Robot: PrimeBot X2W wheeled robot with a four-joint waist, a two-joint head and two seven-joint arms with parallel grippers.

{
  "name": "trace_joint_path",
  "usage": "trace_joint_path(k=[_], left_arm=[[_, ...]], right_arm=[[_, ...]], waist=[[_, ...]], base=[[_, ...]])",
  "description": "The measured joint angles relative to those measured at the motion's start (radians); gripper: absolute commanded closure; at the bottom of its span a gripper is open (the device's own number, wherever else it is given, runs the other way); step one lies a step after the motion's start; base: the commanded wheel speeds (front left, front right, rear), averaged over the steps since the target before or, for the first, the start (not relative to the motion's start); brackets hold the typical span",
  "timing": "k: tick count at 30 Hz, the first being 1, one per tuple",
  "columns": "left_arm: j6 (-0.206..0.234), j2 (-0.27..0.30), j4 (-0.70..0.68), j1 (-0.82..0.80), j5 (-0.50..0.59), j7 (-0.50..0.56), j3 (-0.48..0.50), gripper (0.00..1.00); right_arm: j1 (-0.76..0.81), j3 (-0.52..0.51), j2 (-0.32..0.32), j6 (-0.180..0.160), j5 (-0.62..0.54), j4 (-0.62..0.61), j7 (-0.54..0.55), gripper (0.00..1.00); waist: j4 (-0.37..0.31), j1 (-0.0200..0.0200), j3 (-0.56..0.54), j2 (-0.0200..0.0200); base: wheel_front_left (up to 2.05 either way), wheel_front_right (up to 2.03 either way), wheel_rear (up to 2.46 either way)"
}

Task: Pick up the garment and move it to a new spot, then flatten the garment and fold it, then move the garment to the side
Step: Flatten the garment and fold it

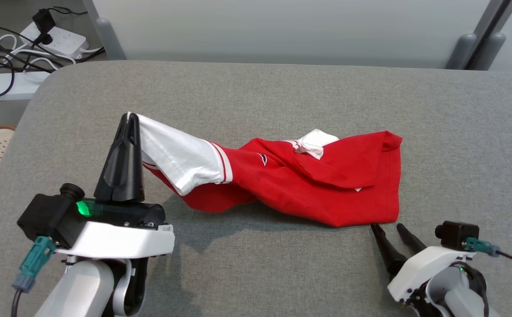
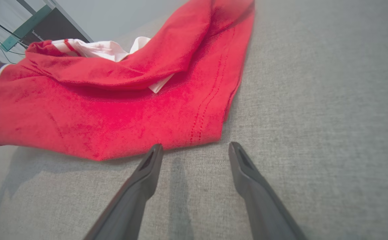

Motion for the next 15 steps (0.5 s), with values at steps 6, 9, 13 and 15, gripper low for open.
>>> trace_joint_path(k=[6, 9, 13, 15], left_arm=[[-0.009, -0.013, 0.013, -0.001, 0.006, 0.000, -0.018, 1.00], [-0.017, -0.020, 0.018, -0.001, 0.006, 0.000, -0.028, 1.00], [-0.022, -0.024, 0.027, -0.002, 0.006, 0.000, -0.034, 1.00], [-0.025, -0.024, 0.029, -0.002, 0.006, 0.000, -0.035, 1.00]], right_arm=[[-0.082, 0.055, -0.028, 0.000, 0.060, 0.095, -0.025, 0.00], [-0.114, 0.083, -0.028, 0.000, 0.107, 0.133, -0.030, 0.12], [-0.143, 0.129, -0.035, 0.000, 0.163, 0.165, -0.032, 1.00], [-0.145, 0.153, -0.040, 0.000, 0.185, 0.167, -0.042, 1.00]], waist=[[0.025, 0.0000, 0.001, 0.0000], [0.037, 0.0000, 0.000, 0.0000], [0.050, 0.0000, 0.000, 0.0000], [0.051, 0.0000, 0.000, 0.0000]], base=[[0.00, 0.00, 0.00], [0.00, 0.00, 0.00], [0.00, 0.00, 0.00], [0.00, 0.00, 0.00]])
